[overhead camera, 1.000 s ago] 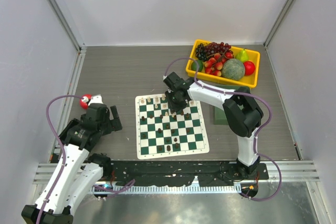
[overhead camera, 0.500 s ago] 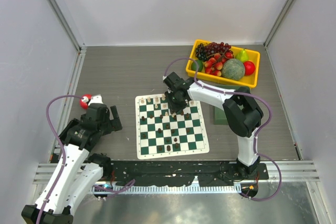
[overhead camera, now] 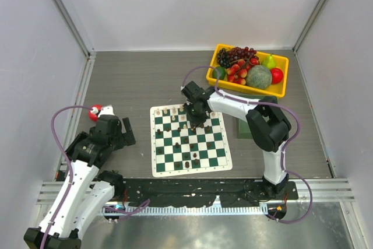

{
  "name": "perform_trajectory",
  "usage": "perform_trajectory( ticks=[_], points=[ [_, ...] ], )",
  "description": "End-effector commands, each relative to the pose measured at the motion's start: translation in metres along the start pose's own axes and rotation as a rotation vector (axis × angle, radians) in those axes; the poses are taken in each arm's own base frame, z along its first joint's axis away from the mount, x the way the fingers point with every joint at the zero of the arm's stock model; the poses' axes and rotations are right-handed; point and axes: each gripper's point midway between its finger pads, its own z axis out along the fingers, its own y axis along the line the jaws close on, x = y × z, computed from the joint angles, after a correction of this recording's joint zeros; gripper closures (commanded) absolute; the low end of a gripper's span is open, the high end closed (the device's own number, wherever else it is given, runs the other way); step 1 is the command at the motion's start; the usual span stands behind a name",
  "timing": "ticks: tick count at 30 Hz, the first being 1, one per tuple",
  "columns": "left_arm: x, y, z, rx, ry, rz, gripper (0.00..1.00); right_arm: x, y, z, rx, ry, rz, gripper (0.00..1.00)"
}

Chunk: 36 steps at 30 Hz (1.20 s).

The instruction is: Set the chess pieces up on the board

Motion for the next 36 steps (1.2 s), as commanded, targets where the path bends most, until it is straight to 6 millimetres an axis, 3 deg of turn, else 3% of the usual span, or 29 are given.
perform_trajectory(
  ticks=[1,17,25,31,36],
  points=[
    [-0.009,-0.003,0.001,0.016,-0.035,0.005,0.01,-0.014,0.008,-0.008,-0.017,-0.038,-0.014,0.75],
    [-0.01,-0.003,0.0,0.014,-0.043,0.002,0.01,-0.054,0.017,-0.04,-0.005,-0.159,-0.019,0.78],
    [-0.011,-0.004,0.0,0.019,-0.047,0.002,0.01,-0.08,0.052,-0.051,-0.011,-0.222,-0.084,0.78],
    [-0.012,-0.003,-0.001,0.021,-0.053,0.0,0.01,-0.093,0.089,-0.042,-0.025,-0.235,-0.147,0.78],
    [-0.011,-0.003,-0.001,0.019,-0.05,0.001,0.01,-0.099,0.1,-0.029,-0.012,-0.217,-0.166,0.78]
  ],
)
